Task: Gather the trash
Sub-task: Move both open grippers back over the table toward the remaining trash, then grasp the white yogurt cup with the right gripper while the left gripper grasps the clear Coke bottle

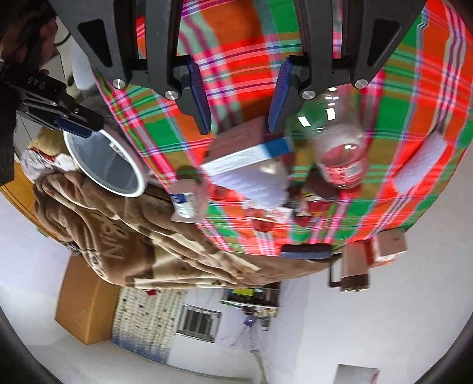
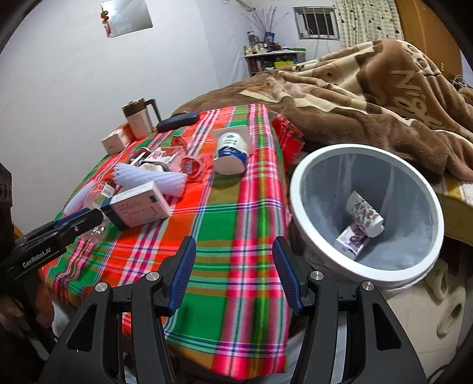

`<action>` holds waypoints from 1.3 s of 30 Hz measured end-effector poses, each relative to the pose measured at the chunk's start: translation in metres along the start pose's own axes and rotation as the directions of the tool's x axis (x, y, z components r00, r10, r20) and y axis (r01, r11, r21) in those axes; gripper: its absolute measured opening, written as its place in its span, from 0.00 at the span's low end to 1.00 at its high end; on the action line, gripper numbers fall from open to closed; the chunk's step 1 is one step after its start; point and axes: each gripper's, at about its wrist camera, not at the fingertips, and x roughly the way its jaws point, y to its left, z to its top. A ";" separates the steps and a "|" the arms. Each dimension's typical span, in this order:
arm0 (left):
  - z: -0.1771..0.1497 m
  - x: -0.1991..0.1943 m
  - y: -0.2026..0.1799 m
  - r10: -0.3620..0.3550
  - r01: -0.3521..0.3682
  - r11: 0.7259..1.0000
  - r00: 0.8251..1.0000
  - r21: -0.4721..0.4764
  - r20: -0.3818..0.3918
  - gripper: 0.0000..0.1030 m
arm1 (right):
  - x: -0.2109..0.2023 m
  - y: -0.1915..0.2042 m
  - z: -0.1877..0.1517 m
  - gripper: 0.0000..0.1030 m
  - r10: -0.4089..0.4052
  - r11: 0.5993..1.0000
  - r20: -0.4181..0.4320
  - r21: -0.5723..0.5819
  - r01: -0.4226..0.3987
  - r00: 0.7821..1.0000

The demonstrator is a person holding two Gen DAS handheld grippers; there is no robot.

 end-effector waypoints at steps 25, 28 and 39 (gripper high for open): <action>0.020 0.029 0.074 0.162 -0.169 0.964 0.985 -0.205 -0.050 0.56 | 0.021 0.025 0.016 0.54 0.035 0.998 -0.021 -0.054 -0.036 0.999; 0.019 0.037 0.077 0.154 -0.163 0.964 0.986 -0.209 -0.059 0.61 | 0.024 0.026 0.020 0.54 0.031 0.998 -0.022 -0.058 -0.032 0.999; 0.014 0.050 0.088 0.160 -0.175 0.962 0.983 -0.208 -0.087 0.69 | 0.057 0.021 0.052 0.56 -0.005 0.999 -0.017 -0.040 0.004 1.000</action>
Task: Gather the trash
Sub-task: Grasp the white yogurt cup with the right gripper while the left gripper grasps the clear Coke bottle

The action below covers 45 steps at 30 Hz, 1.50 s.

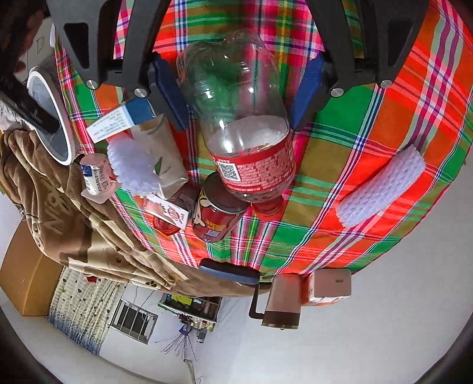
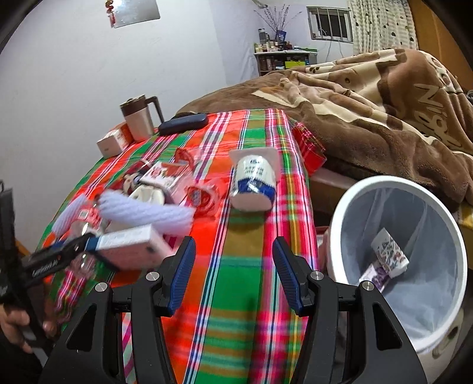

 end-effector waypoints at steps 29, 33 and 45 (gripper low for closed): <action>0.019 0.025 0.018 0.011 -0.011 1.000 1.000 -0.013 -0.001 0.62 | 0.072 -0.015 0.039 0.56 -0.024 0.999 -0.079 0.038 0.027 0.997; 0.018 0.017 0.017 0.017 -0.017 1.000 1.000 -0.001 0.015 0.62 | 0.062 -0.017 0.038 0.56 -0.018 0.999 -0.065 0.046 0.021 0.998; 0.006 -0.021 0.005 0.040 -0.042 0.998 0.997 0.038 0.061 0.62 | 0.017 -0.016 0.013 0.56 0.011 0.998 -0.038 0.056 -0.009 0.999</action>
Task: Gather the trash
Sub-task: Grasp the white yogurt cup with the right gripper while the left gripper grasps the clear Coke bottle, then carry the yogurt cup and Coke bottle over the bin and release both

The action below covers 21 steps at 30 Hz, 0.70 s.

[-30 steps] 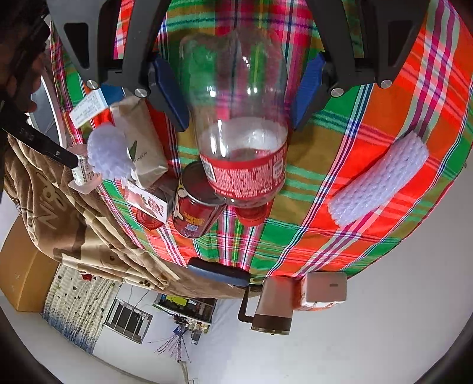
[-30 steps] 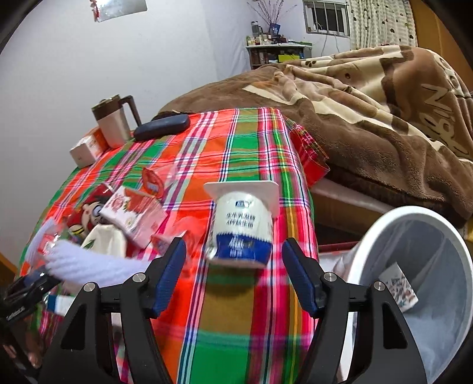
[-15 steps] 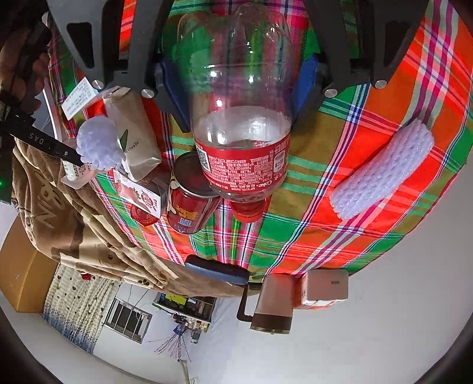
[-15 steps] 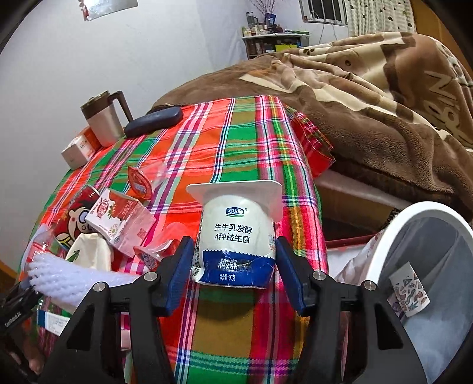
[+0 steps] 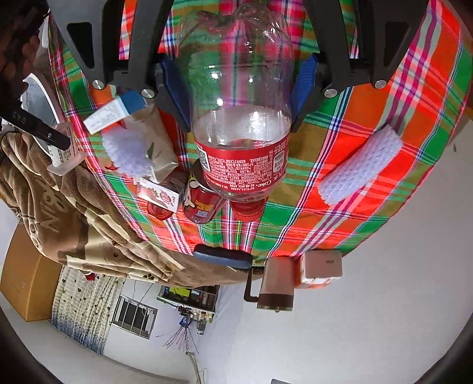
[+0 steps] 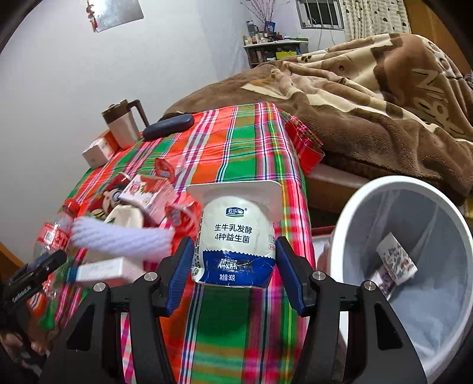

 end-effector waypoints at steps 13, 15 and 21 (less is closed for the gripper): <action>-0.009 -0.041 -0.020 -0.028 0.025 0.999 0.998 0.041 0.055 0.62 | -0.038 0.006 -0.024 0.56 0.018 1.000 0.031 -0.023 -0.018 0.999; -0.009 -0.045 -0.024 -0.032 0.029 0.998 0.997 0.048 0.064 0.62 | -0.041 0.005 -0.025 0.56 0.016 1.000 0.036 -0.023 -0.015 0.999; -0.007 -0.057 -0.036 -0.054 0.048 0.996 0.995 0.072 0.084 0.62 | -0.054 -0.001 -0.029 0.56 0.005 1.000 0.057 -0.014 -0.004 0.998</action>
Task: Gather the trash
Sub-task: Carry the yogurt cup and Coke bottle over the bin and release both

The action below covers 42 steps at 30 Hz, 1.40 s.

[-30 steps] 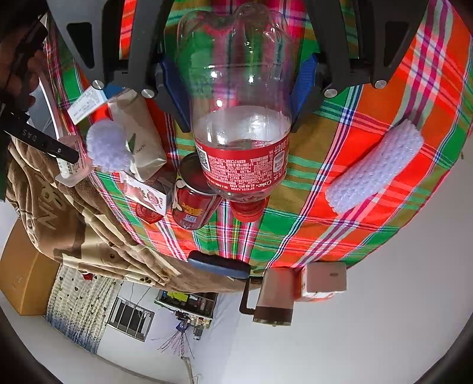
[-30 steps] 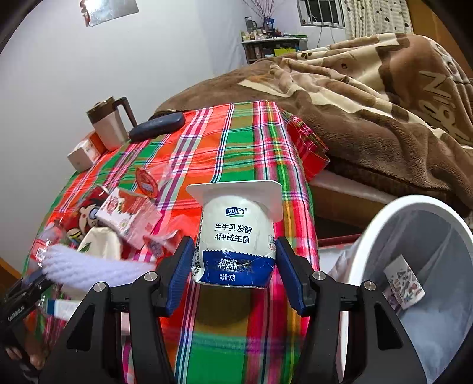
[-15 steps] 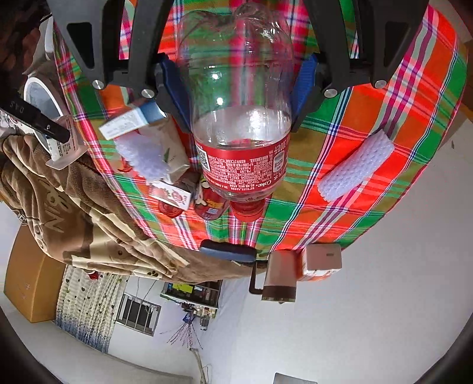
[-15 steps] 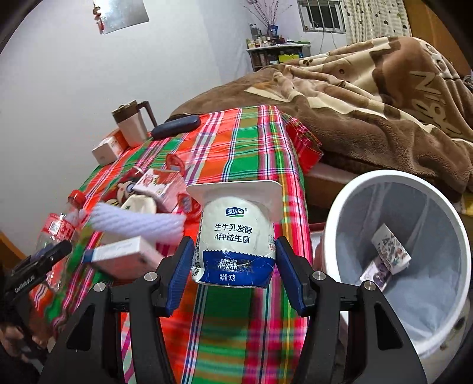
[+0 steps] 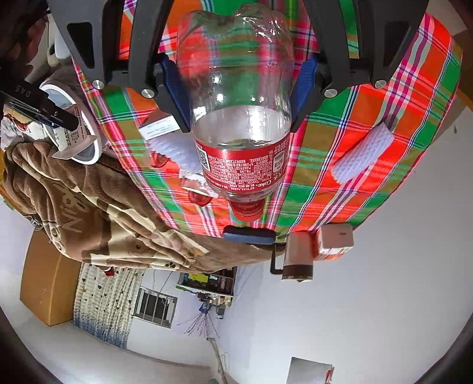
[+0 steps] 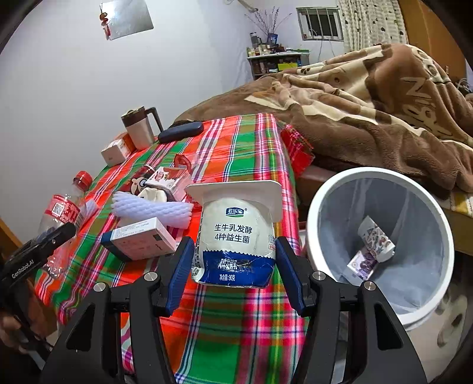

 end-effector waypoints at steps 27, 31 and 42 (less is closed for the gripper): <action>0.013 0.009 -0.139 -0.247 0.249 0.941 0.968 0.228 -0.039 0.62 | -0.045 -0.068 -0.016 0.56 -0.143 0.981 0.065 0.142 0.133 0.988; 0.008 0.023 -0.163 -0.302 0.314 0.916 0.950 0.252 -0.086 0.62 | -0.045 -0.084 -0.021 0.56 -0.167 0.972 0.048 0.175 0.156 0.985; -0.010 0.059 -0.220 -0.401 0.449 0.843 0.892 0.297 -0.211 0.62 | -0.039 -0.115 -0.030 0.56 -0.213 0.952 0.000 0.227 0.207 0.977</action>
